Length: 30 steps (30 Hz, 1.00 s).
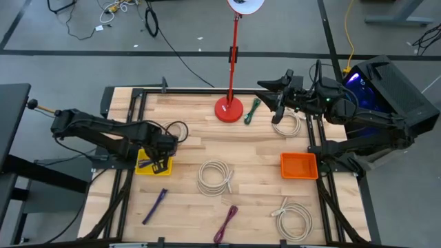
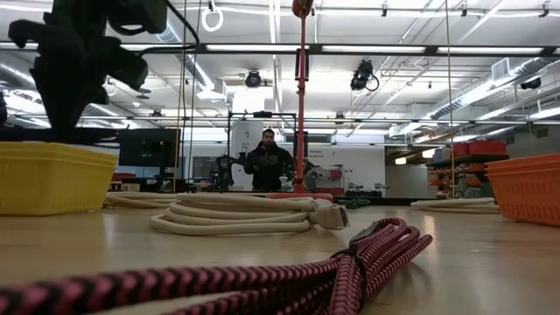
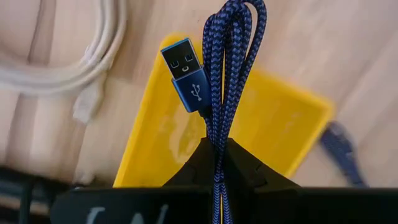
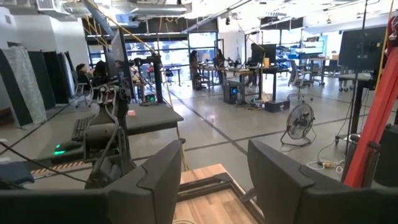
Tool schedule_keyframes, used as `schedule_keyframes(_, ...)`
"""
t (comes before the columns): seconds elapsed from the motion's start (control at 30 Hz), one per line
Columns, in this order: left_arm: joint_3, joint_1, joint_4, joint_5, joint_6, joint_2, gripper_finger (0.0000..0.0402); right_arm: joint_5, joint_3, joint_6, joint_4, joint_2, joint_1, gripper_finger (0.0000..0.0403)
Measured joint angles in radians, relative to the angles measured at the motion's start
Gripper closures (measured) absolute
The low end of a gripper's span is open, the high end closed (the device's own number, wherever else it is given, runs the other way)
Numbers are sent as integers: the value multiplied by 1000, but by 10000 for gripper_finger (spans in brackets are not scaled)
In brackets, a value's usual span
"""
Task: Pick & Place USB Port
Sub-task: Put the black and blue charger cable into the yellow bin, then put the black and green charger cable into the yellow bin
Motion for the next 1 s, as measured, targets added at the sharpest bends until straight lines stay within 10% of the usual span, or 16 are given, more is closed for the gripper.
schedule_keyframes(1.0,-3,6,42,-77,-179,0,249,0,0,-19,-35,0,0,215)
